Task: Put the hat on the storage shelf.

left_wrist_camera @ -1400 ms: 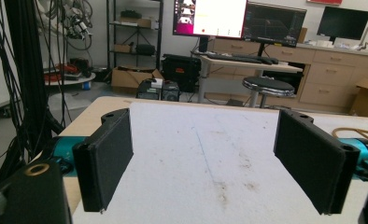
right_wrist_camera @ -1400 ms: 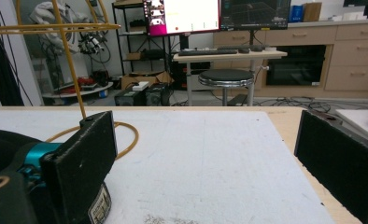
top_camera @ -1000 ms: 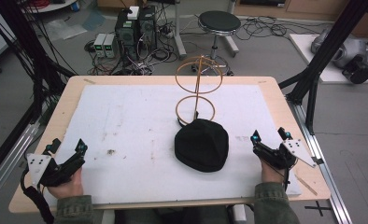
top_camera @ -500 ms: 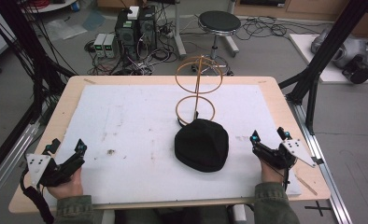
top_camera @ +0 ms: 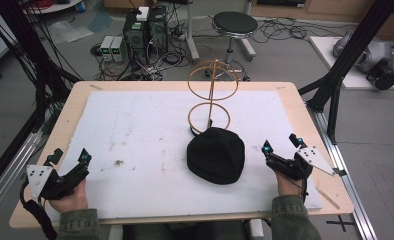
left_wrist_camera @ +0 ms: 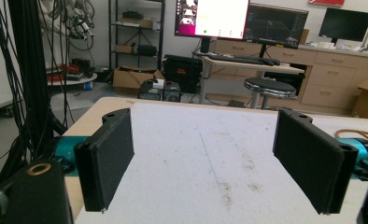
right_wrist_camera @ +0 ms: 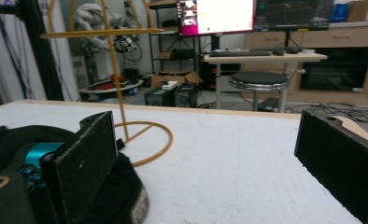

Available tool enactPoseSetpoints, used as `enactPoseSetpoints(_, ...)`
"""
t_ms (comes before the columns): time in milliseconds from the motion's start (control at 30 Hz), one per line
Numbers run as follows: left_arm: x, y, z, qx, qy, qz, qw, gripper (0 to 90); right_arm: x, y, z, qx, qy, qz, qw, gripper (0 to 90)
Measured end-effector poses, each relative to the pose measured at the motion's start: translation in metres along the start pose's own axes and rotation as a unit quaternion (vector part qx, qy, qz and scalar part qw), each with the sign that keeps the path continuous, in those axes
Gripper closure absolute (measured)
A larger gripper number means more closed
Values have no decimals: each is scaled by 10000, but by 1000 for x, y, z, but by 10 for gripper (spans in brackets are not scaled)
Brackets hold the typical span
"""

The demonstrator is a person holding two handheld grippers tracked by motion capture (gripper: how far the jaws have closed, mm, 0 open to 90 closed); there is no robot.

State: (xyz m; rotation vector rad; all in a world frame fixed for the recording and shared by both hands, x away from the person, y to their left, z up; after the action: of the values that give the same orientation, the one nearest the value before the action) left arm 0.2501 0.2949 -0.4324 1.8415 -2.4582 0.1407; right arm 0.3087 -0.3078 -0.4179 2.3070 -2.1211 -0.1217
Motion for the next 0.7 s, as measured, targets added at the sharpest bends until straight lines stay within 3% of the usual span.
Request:
enactPoseSetpoints(300, 3, -4, 1, -52, -26, 91, 9999, 212, -18, -5, -1, -189, 190, -546, 9981, 48)
enactPoseSetpoints(700, 2, -6, 1, -72, 3, 117, 9999, 213, -34, -6, -4, -448, 235, -849, 9951, 48)
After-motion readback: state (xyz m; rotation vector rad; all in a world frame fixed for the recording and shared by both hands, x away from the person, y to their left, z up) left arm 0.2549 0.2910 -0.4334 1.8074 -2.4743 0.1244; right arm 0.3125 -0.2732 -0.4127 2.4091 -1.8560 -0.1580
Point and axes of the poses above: each handheld gripper's, and its own axes: y roughly backward along the jaws, z roughly out of its underside, x roughly to its right, the point moved 2 cm from there along -y, roughly forward along the jaws, and after that the axes turned 14 degrees about z, right-handed, at the moved point
